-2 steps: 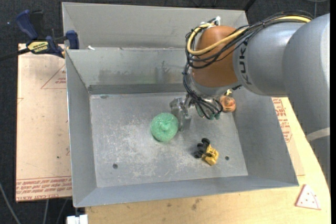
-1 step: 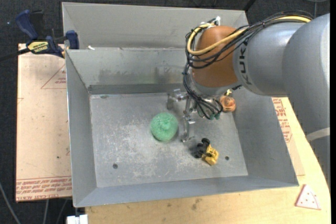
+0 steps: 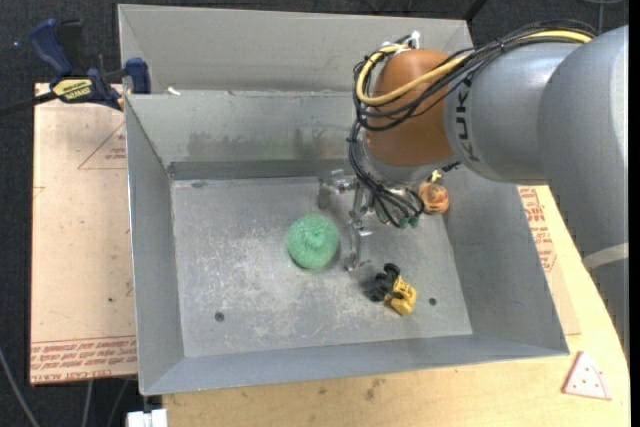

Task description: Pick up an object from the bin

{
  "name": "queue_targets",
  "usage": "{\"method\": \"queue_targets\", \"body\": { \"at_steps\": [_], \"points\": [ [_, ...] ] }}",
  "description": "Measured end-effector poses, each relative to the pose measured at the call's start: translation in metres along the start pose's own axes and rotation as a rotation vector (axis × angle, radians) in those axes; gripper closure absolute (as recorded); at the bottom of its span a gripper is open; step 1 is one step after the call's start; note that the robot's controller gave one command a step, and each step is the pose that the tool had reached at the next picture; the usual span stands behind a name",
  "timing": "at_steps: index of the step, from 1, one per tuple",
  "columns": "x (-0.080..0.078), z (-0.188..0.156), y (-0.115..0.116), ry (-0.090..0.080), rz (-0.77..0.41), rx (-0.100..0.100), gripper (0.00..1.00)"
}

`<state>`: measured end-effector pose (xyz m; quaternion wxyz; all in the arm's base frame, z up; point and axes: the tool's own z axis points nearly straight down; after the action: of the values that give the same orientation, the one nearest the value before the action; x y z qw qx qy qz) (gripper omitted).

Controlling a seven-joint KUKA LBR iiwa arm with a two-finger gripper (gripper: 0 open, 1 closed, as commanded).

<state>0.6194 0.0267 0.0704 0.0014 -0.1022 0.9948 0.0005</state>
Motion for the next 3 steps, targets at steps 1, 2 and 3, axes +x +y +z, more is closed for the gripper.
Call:
{"method": "queue_targets", "body": {
  "at_steps": [1, 2, 3],
  "points": [
    [0.003, 0.000, 0.019, 0.001, -0.090, 0.002, 0.00],
    [-0.001, 0.000, 0.034, -0.001, -0.494, -0.001, 1.00],
    [-0.001, 0.000, 0.034, -0.001, -0.493, -0.001, 1.00]
  ]
}}
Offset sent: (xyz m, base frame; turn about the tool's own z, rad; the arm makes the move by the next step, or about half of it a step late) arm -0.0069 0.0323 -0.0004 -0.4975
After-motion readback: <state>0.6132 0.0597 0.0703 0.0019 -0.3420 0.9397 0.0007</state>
